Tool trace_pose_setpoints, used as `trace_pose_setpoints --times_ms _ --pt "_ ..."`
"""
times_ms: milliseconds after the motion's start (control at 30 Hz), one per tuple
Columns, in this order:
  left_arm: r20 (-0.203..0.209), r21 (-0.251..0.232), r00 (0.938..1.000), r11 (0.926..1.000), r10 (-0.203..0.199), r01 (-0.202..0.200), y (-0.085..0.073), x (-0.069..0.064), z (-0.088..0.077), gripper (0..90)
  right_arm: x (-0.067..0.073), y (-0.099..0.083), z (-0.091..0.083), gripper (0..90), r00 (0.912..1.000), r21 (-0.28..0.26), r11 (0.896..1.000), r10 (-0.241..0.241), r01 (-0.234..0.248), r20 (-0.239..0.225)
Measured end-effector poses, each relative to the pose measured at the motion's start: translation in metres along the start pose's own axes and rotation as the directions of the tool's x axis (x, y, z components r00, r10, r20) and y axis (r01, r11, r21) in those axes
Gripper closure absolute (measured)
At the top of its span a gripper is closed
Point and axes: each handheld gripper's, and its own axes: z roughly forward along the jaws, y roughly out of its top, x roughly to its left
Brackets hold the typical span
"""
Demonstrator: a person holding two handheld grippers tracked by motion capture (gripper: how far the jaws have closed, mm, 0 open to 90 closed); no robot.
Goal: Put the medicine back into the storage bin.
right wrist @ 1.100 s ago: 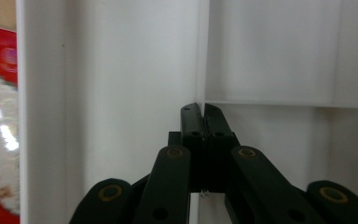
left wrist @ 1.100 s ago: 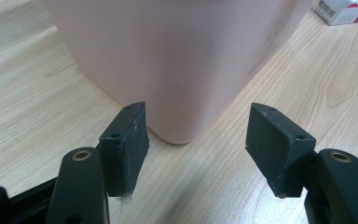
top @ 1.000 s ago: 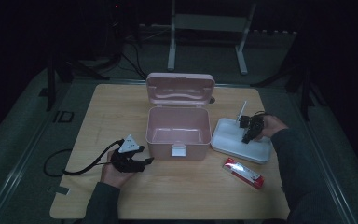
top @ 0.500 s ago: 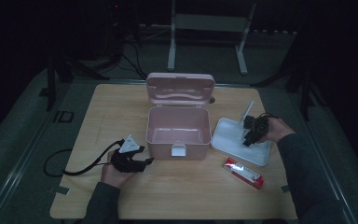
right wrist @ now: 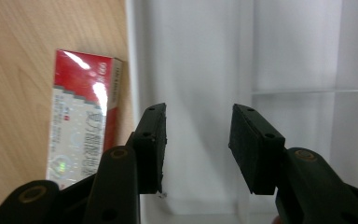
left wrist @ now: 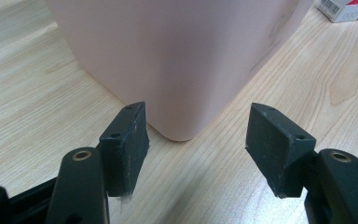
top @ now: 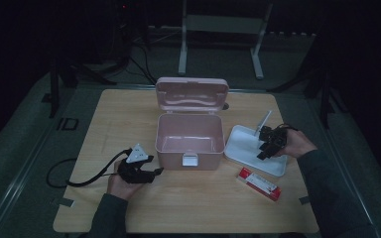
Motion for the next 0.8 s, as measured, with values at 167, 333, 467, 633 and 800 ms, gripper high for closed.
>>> trace_pose_setpoints --times_ms 167,333,467,633,800 --pt "0.0 0.003 1.0 1.0 -0.001 0.001 -0.001 0.0 0.0 38.3 0.011 0.001 0.0 55.4 0.9999 0.014 1.0 0.009 -0.009 0.011" --pt "0.0 0.003 1.0 1.0 -0.001 0.001 -0.001 0.0 0.0 38.3 0.017 0.0 -0.001 55.1 0.9992 0.008 0.999 0.034 -0.034 0.02" --pt "0.0 0.002 1.0 1.0 -0.001 0.001 -0.001 0.0 0.0 38.3 0.022 -0.003 0.0 54.7 0.9987 0.009 0.999 0.045 -0.045 0.025" --pt "0.001 0.005 1.0 1.0 -0.001 0.001 -0.001 -0.001 0.001 38.3 0.028 -0.007 0.002 55.0 0.9976 0.009 0.998 0.065 -0.065 0.023" --pt "0.001 0.009 1.0 1.0 0.0 0.0 -0.002 -0.001 0.002 38.2 0.035 -0.01 0.004 54.4 0.9973 0.009 0.998 0.067 -0.067 0.029"
